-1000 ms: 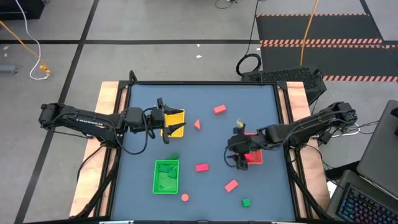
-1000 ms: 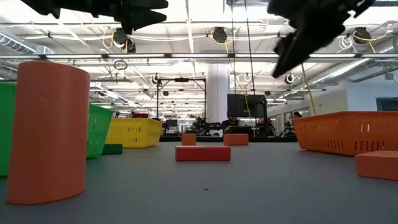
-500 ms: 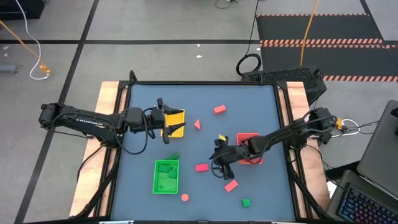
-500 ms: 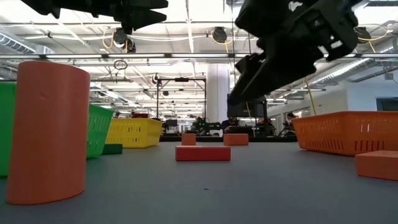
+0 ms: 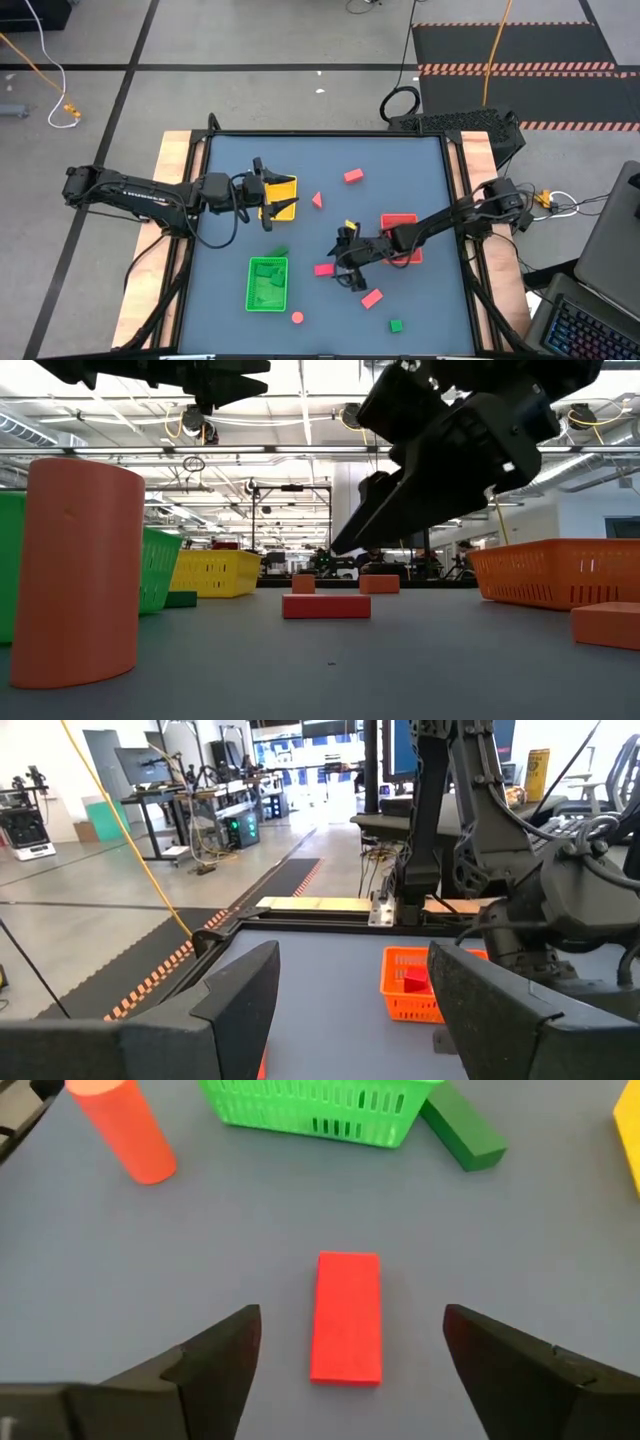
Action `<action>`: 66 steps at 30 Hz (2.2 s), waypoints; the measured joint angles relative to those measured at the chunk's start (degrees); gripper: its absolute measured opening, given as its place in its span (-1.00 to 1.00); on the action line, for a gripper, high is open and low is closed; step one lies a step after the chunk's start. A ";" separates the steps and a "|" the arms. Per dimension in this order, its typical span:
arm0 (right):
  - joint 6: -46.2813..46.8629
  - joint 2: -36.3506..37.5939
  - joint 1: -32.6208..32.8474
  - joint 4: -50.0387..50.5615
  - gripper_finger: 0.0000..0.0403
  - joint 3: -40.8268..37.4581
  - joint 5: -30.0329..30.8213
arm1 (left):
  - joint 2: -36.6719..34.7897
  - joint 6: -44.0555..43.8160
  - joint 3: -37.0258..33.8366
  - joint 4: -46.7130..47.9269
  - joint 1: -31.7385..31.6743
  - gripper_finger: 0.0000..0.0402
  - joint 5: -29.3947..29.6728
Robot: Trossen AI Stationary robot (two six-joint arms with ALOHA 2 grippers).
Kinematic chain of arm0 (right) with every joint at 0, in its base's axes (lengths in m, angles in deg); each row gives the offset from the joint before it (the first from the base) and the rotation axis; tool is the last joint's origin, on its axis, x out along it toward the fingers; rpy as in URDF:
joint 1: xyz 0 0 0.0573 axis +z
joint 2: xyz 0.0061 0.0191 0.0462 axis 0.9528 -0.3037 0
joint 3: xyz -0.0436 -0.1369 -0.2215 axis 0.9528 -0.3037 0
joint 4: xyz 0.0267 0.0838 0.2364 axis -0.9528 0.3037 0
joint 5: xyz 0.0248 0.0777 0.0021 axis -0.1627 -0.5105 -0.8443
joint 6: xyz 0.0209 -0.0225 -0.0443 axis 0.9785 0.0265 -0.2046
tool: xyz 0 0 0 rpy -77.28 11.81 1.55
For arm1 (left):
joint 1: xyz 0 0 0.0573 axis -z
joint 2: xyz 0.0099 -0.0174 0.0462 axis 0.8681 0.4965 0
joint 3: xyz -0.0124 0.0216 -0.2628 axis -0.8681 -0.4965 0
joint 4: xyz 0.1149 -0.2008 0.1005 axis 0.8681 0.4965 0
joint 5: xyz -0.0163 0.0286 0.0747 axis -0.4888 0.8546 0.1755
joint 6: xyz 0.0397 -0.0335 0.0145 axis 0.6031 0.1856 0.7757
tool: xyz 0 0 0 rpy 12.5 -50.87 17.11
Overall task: Sort & place blocks by color
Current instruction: Put the red block into the orange bin
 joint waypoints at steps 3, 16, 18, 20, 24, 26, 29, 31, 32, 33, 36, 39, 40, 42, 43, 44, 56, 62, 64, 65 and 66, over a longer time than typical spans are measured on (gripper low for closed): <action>0.81 -0.86 -0.12 -0.89 0.54 0.00 0.02 | 0.00 -0.02 0.00 0.00 0.00 0.27 0.00; 1.22 -3.82 -0.53 -3.06 0.48 0.07 0.33 | 0.00 0.01 0.00 0.01 0.00 0.27 0.00; 1.31 -3.87 -0.33 -2.80 0.48 -0.02 0.57 | 0.00 -0.04 0.00 0.00 0.00 0.27 -0.01; 1.06 -3.65 -0.28 -3.25 0.48 0.04 1.84 | 0.00 -0.02 0.00 0.02 0.00 0.27 0.00; 0.89 -3.74 -0.18 -3.18 0.48 0.04 3.08 | 0.00 -0.02 0.00 0.00 0.00 0.27 0.00; 0.70 -3.79 0.07 -3.20 0.48 0.04 3.08 | 0.00 -0.02 0.00 -0.02 0.00 0.27 0.00; 0.56 -5.07 0.62 -2.82 0.48 0.04 3.08 | 0.00 -0.02 0.00 0.00 0.00 0.27 0.00; -0.02 -5.87 1.17 -3.26 0.48 -0.02 3.08 | 0.00 0.00 0.00 -0.02 0.00 0.27 0.00; -0.58 -6.37 1.47 -4.20 0.48 0.01 3.08 | 0.00 0.00 0.00 0.00 0.00 0.27 0.00; -1.05 -6.95 1.74 -4.88 0.48 0.06 3.15 | 0.00 0.00 0.00 0.00 0.00 0.27 0.00; -1.35 -8.43 2.41 -6.70 0.48 0.00 4.55 | 0.00 0.00 0.00 -0.01 0.00 0.27 0.00; -1.53 -9.16 2.38 -8.04 0.44 0.04 4.91 | 0.00 0.00 0.00 0.00 0.00 0.27 0.00; -1.57 -9.23 2.38 -8.09 0.42 0.06 4.93 | 0.00 0.02 0.00 -0.02 0.00 0.27 0.00; -1.60 -9.27 2.40 -8.09 0.36 0.07 4.95 | 0.00 0.02 0.00 0.01 0.00 0.27 0.00; -1.60 -9.27 2.40 -8.05 0.33 0.07 4.91 | 0.00 0.04 0.00 0.04 0.00 0.27 0.00; -1.60 -9.27 2.40 -8.03 0.29 0.07 4.85 | 0.00 0.16 0.00 0.00 0.00 0.27 0.00; -1.42 -8.96 2.30 -7.64 -0.39 0.04 6.79 | 0.00 0.18 0.00 0.04 0.00 0.27 -0.01; -3.69 -4.90 2.25 -4.54 -0.39 -0.02 8.08 | 0.00 0.13 0.00 0.51 0.00 0.27 -0.01; -4.18 -2.18 2.23 -1.00 -0.39 -0.02 9.66 | 0.00 0.13 0.00 0.95 0.00 0.27 -0.02; -4.31 -0.72 2.23 1.29 -0.39 -0.02 10.85 | 0.00 0.13 0.00 1.13 0.00 0.27 0.00; -4.29 0.96 2.23 3.62 -0.39 -0.02 11.91 | 0.00 0.10 0.00 1.11 0.00 0.27 -0.02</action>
